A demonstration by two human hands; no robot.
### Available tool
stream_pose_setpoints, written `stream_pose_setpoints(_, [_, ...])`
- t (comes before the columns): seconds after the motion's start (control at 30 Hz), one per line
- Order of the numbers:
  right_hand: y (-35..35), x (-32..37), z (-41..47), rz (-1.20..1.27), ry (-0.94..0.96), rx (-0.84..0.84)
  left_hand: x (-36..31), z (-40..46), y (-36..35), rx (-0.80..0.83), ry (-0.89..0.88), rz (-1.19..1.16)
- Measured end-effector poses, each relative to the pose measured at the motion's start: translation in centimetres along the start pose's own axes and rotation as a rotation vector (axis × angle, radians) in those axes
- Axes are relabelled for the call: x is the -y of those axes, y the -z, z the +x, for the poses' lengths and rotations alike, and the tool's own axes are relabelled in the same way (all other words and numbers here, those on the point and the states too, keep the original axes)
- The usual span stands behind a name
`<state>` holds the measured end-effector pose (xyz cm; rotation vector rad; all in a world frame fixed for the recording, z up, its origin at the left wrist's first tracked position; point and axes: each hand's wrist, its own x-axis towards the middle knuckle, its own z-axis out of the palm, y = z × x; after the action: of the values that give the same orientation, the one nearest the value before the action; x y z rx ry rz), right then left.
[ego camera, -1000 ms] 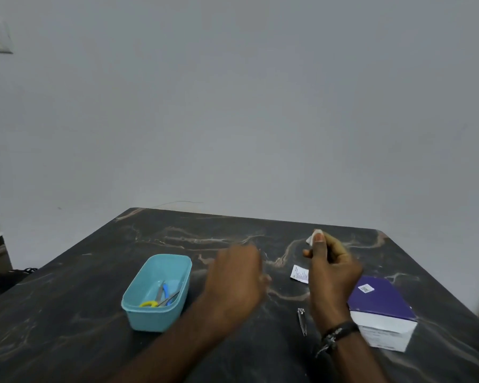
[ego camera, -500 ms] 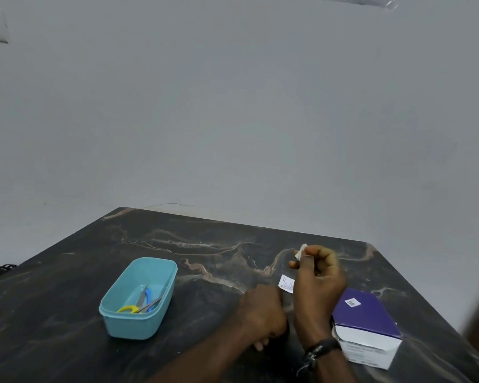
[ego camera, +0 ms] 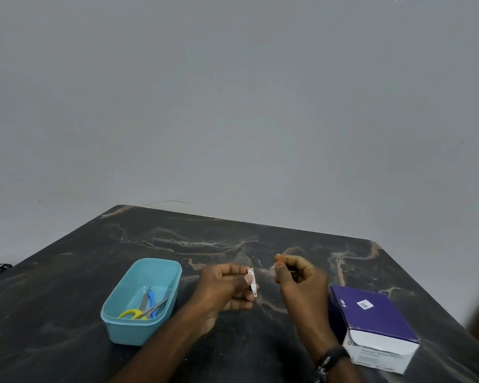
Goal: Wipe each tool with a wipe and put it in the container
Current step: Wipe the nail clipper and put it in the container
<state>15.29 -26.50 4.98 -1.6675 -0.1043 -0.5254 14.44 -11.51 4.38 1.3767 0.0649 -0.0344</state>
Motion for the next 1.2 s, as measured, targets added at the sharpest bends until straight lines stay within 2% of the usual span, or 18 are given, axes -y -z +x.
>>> stream_pose_setpoints(0.13, [-0.2,-0.1,-0.4,-0.145,-0.001,0.166,-0.2,-0.1,0.2,-0.014,-0.019,-0.094])
stream_pose_setpoints(0.33, [-0.7,0.1,-1.2,-0.314,0.047,0.391,0.1,-0.2,0.8,-0.059,-0.033,-0.098])
stream_pose_setpoints(0.53, [-0.8,-0.2,-1.2,-0.376,0.087,0.419,0.3,-0.5,1.0,-0.035,-0.031,-0.092])
stream_pose_setpoints(0.63, [-0.9,-0.3,-1.2,-0.349,0.049,0.427,0.4,-0.5,0.9,0.009,-0.029,-0.08])
stream_pose_setpoints(0.9, [-0.7,-0.5,-1.1,-0.35,0.045,0.479,0.8,-0.1,1.5,-0.036,-0.144,0.168])
stream_pose_setpoints(1.07, [0.0,0.1,-0.7,-0.23,0.013,0.605,0.4,0.0,2.2,0.074,-0.143,0.236])
stream_pose_setpoints(1.2, [0.2,0.1,-0.6,-0.255,0.007,0.641,0.1,0.0,2.7,0.143,-0.146,0.268])
